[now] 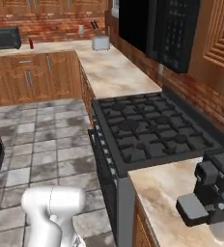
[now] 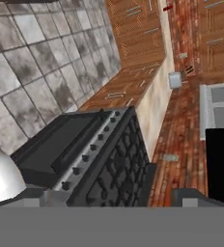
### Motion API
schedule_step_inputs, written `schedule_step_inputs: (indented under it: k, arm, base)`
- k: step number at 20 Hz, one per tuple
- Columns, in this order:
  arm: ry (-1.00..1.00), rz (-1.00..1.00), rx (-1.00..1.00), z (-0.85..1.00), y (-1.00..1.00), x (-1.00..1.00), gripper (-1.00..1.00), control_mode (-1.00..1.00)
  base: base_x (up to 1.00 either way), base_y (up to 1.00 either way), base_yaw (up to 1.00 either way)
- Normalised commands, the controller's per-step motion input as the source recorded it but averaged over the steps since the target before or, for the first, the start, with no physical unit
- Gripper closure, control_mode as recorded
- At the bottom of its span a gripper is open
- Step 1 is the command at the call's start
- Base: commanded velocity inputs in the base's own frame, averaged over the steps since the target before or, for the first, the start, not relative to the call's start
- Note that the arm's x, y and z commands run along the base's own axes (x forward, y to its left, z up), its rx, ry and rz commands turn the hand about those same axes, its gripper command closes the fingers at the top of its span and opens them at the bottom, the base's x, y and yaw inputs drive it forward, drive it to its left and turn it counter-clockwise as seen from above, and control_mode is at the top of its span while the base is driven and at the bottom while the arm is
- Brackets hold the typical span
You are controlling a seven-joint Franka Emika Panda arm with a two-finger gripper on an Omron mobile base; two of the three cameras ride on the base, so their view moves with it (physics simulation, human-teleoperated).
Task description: Place the ketchup and mustard from the counter to the top shelf of the fridge. If the existing items in the fridge are on the top shelf, move them to other shelves.
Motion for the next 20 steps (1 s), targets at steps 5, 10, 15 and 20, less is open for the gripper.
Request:
schedule_step_inputs:
  k: [5, 10, 15, 20]
  arm:
    - [0.00, 0.00, 0.00, 0.00, 0.00, 0.00, -1.00, 1.00]
    - [0.00, 0.00, 0.00, 0.00, 0.00, 0.00, -1.00, 1.00]
    - [0.00, 0.00, 0.00, 0.00, 0.00, 0.00, -1.00, 1.00]
    - [0.00, 0.00, 0.00, 0.00, 0.00, 0.00, -1.00, 1.00]
  base:
    - [0.98, 0.19, 0.65]
    - [1.00, 0.03, 0.38]
    - [1.00, 0.00, 0.23]
    - [1.00, 0.10, 0.14]
